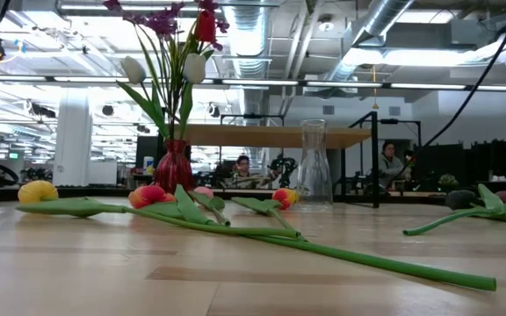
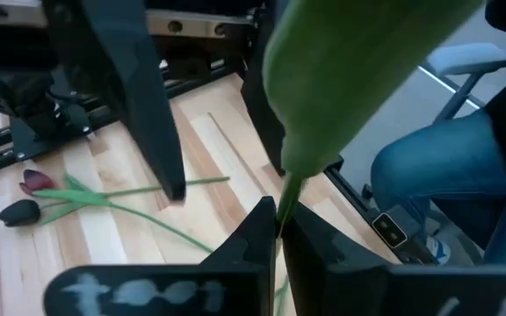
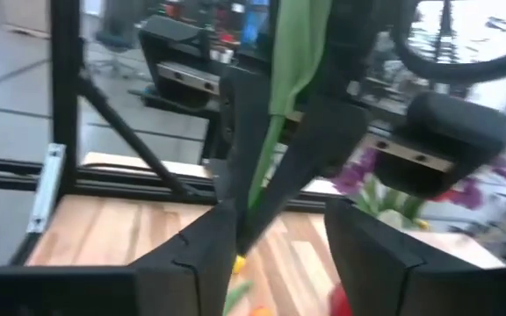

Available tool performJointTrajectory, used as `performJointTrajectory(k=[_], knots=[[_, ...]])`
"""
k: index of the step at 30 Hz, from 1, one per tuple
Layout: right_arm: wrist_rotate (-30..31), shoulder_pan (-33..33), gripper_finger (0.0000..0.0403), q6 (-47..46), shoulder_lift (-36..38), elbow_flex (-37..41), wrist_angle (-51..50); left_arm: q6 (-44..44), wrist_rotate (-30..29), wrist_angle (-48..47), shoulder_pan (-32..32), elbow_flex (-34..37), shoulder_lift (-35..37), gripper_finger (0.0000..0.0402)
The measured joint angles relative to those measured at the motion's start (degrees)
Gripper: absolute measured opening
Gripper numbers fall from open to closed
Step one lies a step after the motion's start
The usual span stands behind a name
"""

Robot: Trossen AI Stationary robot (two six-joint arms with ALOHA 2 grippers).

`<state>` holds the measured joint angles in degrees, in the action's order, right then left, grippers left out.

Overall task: Pick and place flowers into a vace then onto a shelf
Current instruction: Put the bottom black flower into the transparent flower vase

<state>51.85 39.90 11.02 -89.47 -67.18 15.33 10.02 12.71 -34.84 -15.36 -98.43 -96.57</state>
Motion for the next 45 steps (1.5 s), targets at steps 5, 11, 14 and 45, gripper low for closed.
performJointTrajectory(k=[5,11,14,45], knots=[[-3.8,-1.9,0.0199,0.0,0.0,0.0,0.1,-0.1,-1.6,0.0,-0.1,0.0,0.0,0.0],[-9.2,-3.5,0.0194,0.9,0.0,0.0,0.6,-0.7,-2.6,-0.1,-0.1,0.0,0.0,0.0],[-9.4,-3.7,0.0183,3.0,0.0,0.0,1.6,-0.9,-2.6,0.0,-0.1,0.0,0.0,0.0],[-9.4,-4.3,0.0003,9.9,-0.1,0.0,5.3,-5.2,-4.4,1.5,-0.1,0.1,0.0,0.0004]])
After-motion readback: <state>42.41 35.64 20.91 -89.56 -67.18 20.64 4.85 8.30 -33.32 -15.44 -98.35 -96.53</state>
